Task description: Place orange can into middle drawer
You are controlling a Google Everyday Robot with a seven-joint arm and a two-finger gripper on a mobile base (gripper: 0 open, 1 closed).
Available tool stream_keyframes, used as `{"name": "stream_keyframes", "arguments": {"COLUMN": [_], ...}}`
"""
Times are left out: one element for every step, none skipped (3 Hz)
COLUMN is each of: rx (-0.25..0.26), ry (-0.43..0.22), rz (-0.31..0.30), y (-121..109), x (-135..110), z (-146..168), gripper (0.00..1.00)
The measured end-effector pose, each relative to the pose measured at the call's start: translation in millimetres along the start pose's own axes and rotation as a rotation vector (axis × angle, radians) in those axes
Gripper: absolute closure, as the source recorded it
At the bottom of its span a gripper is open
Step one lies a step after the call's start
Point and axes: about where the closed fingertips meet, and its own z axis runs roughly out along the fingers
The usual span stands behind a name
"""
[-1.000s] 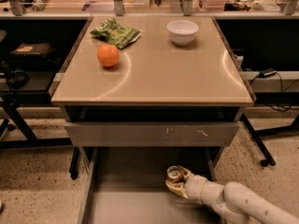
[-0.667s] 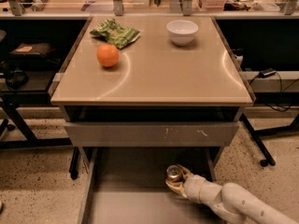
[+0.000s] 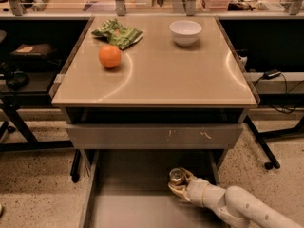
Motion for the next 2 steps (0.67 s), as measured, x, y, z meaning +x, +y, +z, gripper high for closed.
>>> {"name": "stream_keyframes", "arguments": {"rx": [0.0, 0.0], "ry": [0.0, 0.0], "rz": [0.0, 0.0], "y": [0.0, 0.0], "x": [0.0, 0.0], "z": [0.0, 0.1], "gripper": [0.83, 0.59]}}
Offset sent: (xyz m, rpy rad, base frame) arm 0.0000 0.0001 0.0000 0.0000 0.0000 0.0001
